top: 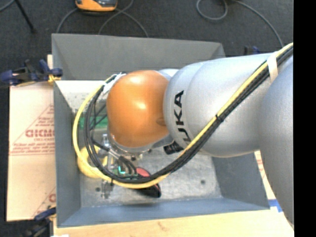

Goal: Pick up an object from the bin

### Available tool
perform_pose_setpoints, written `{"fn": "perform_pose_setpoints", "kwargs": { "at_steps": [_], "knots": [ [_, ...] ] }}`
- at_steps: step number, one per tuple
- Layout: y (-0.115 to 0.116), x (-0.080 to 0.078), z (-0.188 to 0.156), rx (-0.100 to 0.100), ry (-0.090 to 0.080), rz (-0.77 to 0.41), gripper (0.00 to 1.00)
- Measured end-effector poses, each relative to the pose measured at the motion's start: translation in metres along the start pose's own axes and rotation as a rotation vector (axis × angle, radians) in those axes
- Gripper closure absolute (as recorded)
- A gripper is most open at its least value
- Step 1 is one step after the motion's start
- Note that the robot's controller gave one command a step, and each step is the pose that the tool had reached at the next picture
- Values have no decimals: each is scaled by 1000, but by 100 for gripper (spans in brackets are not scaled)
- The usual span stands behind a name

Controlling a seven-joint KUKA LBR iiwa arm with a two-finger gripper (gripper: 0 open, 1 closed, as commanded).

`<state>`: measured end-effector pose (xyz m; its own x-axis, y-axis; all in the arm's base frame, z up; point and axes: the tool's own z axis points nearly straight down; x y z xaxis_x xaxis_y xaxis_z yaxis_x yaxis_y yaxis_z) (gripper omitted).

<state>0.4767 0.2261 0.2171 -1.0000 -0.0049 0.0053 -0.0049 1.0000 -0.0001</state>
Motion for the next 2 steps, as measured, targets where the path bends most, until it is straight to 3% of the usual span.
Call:
{"fn": "perform_pose_setpoints", "kwargs": {
  "at_steps": [1, 2],
  "knots": [
    [-1, -2, -4, -2, -7, 5, 0],
    [-38, -37, 71, -4, -12, 35, 0]
  ]
}}
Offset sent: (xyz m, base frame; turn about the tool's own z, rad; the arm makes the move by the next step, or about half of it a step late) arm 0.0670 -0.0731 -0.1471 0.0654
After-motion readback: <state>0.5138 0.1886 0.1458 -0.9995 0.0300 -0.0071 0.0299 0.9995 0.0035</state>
